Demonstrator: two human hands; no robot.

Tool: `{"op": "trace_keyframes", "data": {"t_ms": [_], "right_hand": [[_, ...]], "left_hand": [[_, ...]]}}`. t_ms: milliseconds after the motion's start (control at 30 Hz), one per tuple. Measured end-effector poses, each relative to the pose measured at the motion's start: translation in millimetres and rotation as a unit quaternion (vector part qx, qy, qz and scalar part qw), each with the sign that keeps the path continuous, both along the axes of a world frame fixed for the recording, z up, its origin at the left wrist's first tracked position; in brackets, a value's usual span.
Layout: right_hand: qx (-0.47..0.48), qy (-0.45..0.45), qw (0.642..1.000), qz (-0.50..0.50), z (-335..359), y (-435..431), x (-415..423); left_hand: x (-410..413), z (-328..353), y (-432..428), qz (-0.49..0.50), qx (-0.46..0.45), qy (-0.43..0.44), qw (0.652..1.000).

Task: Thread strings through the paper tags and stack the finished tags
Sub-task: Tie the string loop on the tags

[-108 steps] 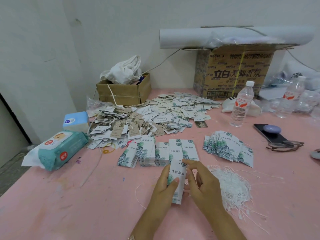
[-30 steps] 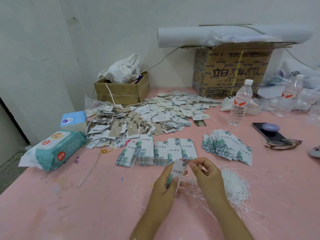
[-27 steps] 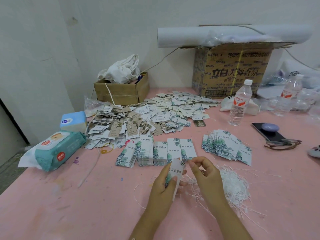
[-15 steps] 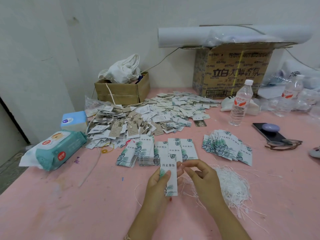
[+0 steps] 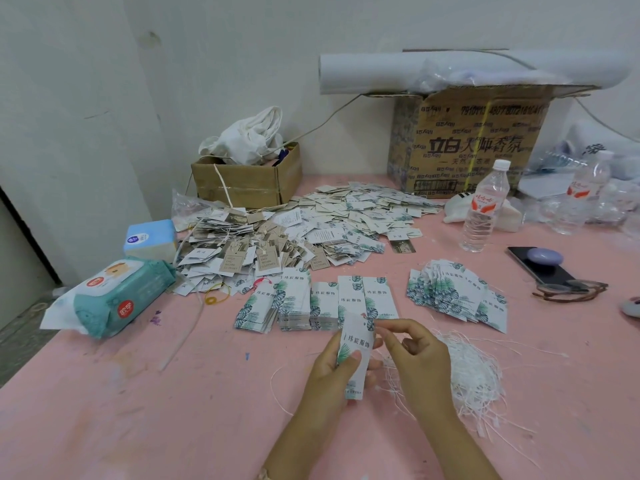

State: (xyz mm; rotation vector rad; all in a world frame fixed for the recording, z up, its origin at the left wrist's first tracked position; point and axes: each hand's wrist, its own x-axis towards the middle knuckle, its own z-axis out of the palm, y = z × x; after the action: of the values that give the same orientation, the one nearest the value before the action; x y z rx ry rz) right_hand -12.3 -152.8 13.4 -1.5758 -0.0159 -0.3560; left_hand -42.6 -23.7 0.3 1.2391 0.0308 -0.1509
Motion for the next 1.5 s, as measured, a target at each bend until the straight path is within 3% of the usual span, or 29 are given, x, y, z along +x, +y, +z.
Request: {"op": "trace_keyframes", "data": {"t_ms": [233, 467, 633, 1333, 1500], "right_hand": [[-0.100, -0.031, 0.994, -0.005, -5.3, 0.6, -1.3], [-0.170, -0.083, 0.981, -0.033, -5.6, 0.6, -0.9], [-0.189, -0.102, 0.976, -0.036, -7.3, -1.2, 0.3], [-0.154, -0.087, 0.984, -0.003, -8.9, 0.0, 1.0], [-0.189, -0.097, 0.976, -0.038, -6.2, 0.1, -0.7]], "left_hand": [[0.9, -4.1, -5.1, 0.025, 0.104, -0.094, 0.990], [-1.4, -12.1, -2.6, 0.044, 0.265, -0.210, 0.940], [-1.6, -12.6, 0.9, 0.061, 0.315, -0.236, 0.918], [3.1, -17.8, 5.3, 0.050, 0.305, -0.244, 0.919], [3.6, -16.9, 0.8, 0.063, 0.248, -0.232, 0.939]]}}
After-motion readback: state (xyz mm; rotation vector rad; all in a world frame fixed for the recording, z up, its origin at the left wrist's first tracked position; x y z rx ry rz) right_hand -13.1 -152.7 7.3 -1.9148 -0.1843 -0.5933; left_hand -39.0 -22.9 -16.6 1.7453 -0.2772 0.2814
